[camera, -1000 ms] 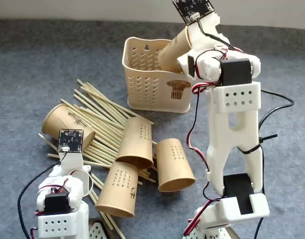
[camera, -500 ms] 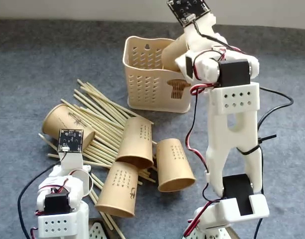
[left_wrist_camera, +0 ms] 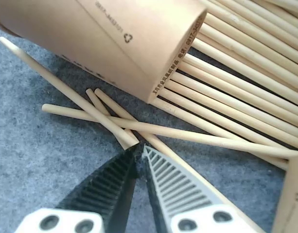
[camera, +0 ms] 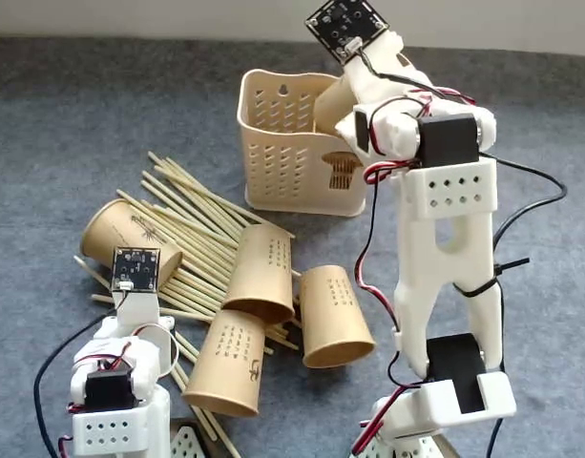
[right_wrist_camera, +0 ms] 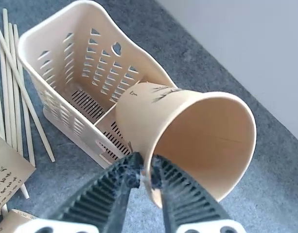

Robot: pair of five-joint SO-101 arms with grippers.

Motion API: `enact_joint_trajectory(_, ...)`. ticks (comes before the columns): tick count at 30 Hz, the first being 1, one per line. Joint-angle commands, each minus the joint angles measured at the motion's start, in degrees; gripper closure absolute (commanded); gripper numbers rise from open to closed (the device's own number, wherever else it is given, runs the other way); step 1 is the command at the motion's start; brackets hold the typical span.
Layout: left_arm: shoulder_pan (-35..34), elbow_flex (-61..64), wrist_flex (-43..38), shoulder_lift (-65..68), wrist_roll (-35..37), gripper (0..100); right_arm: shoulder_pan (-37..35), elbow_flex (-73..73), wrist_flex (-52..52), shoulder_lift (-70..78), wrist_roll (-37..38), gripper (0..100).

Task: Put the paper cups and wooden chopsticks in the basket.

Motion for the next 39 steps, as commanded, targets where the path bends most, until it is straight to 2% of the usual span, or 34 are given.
enact_joint_trajectory(1,-0.04,1.1,0.35,-0.4,0.44,99,-1.45,-0.84,-0.13,-3.3,-0.97,83.4)
enact_joint_trajectory(5,-0.04,1.1,0.35,-0.4,0.44,99,-3.65,-0.84,-1.36,-3.47,-5.19,81.7)
enact_joint_trajectory(17,-0.04,1.1,0.35,-0.4,0.44,99,-10.68,-0.4,-2.59,-3.21,-6.51,81.7)
enact_joint_trajectory(22,-0.04,1.1,0.35,-0.4,0.44,99,-10.95,-0.31,-2.59,-3.56,-6.51,81.7)
enact_joint_trajectory(34,-0.04,1.1,0.35,-0.4,0.44,99,-13.76,-0.4,17.63,-5.41,-6.59,81.8)
enact_joint_trajectory(39,-0.04,1.1,0.35,-0.4,0.44,99,-17.89,6.37,17.45,-13.85,-8.88,83.8)
